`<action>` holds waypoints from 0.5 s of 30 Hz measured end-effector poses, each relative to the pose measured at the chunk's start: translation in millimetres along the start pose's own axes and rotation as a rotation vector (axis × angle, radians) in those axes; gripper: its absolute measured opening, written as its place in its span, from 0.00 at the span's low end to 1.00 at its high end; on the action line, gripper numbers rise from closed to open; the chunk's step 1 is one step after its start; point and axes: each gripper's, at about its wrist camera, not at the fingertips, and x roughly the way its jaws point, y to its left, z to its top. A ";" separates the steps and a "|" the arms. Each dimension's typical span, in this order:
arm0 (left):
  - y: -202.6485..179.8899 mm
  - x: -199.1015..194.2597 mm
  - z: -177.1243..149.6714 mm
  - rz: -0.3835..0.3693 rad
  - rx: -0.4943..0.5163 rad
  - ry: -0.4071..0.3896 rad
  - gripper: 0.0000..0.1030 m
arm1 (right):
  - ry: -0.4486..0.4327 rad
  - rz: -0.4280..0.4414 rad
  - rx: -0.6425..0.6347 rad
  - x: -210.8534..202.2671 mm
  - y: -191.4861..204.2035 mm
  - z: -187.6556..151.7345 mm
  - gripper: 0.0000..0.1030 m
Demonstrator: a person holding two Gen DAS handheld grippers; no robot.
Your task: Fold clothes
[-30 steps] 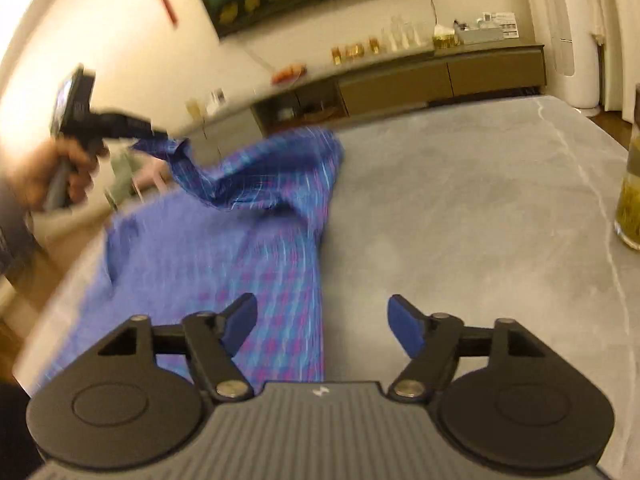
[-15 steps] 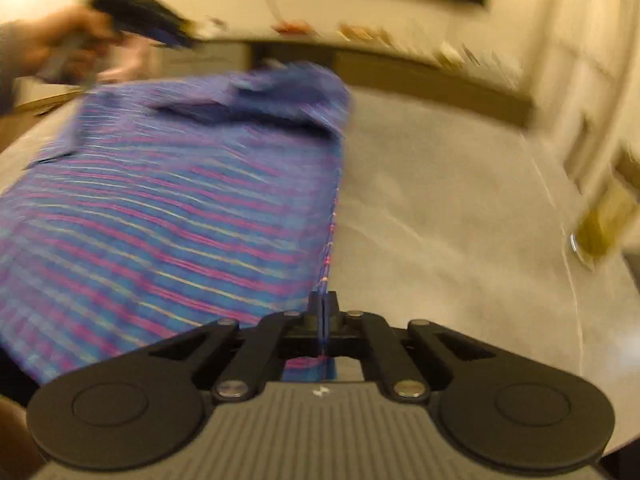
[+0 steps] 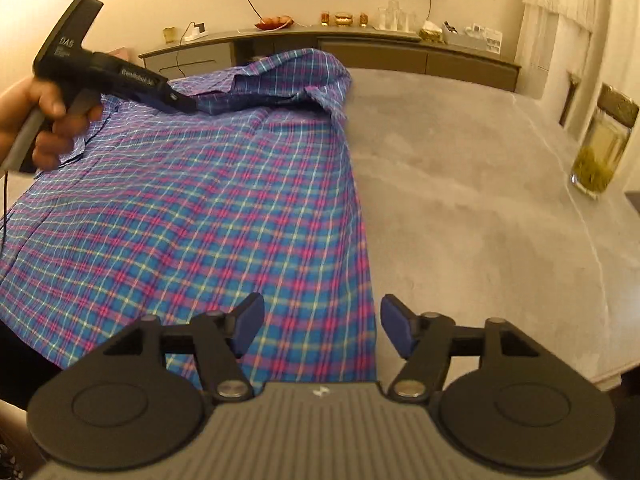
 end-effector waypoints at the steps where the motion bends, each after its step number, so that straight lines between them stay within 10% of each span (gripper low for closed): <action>1: -11.6 8.3 -2.2 -0.022 0.019 0.012 0.50 | 0.004 -0.010 -0.017 1.6 3.5 1.1 0.53; 3: -28.3 28.9 -2.3 -0.016 0.058 0.043 0.50 | 0.021 -0.009 -0.039 7.1 7.1 4.6 0.01; 15: -47.6 104.2 30.9 0.172 0.051 0.052 0.53 | -0.025 -0.063 -0.088 2.8 9.5 36.1 0.02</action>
